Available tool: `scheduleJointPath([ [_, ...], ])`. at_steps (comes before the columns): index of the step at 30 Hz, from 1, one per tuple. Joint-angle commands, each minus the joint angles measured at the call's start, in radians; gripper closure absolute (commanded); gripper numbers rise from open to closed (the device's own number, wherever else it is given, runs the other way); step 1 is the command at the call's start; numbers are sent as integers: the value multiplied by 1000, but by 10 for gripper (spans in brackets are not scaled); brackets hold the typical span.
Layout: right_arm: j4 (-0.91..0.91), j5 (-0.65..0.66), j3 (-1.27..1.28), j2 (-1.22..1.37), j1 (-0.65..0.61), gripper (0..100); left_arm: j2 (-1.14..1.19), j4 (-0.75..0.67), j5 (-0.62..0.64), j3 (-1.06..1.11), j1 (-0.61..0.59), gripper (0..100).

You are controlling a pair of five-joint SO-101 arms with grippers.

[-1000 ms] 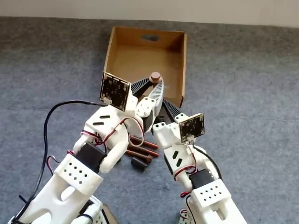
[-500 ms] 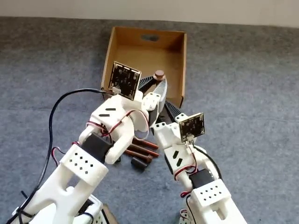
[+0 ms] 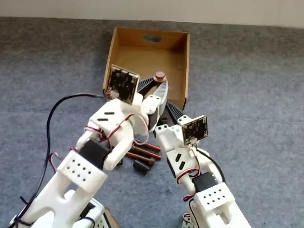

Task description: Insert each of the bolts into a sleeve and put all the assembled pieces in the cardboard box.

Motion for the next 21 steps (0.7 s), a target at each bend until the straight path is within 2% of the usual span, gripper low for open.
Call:
scheduleJointPath([
  [1,-25,11,-12,-24,-10,992,-82,2,2,18,-24,992],
  [8,-25,11,-12,-24,-10,992,-84,-3,-3,54,-22,992],
  [14,-25,11,-10,-24,-10,992,-87,2,-143,74,-18,992],
  [21,-25,11,-12,-24,-10,992,-93,-8,-141,159,-22,992],
])
